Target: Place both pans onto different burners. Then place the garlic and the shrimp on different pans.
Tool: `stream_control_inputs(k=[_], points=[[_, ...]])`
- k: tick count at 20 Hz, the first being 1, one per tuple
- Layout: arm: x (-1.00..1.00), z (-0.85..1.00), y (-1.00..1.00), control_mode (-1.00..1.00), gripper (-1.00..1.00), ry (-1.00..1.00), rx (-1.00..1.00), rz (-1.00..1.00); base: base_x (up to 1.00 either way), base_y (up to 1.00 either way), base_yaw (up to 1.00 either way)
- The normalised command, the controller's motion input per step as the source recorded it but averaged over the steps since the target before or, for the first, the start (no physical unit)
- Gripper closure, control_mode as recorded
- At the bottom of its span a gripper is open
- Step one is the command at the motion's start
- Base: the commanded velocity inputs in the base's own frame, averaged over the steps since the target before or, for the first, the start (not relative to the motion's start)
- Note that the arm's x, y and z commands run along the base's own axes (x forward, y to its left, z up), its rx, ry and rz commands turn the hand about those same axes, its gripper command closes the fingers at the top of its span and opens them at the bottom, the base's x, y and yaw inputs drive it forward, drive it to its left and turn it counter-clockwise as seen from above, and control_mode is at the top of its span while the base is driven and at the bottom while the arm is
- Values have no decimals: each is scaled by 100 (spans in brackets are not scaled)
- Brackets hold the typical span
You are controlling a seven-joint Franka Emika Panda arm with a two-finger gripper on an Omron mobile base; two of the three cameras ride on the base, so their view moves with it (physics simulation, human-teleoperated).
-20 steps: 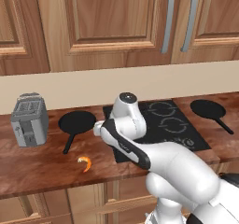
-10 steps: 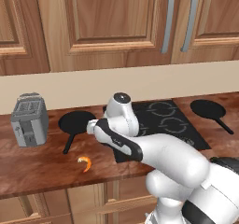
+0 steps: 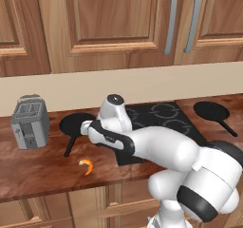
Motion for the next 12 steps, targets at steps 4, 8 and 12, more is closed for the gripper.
stream_control_inputs(k=[4, 8, 12], points=[[14, -9, 27, -100, -100, 0, 0, 0, 0, 0, 0], [13, -12, 28, -100, -100, 0, 0, 0, 0, 0, 0], [14, -15, 27, -100, -100, 0, 0, 0, 0, 0, 0]])
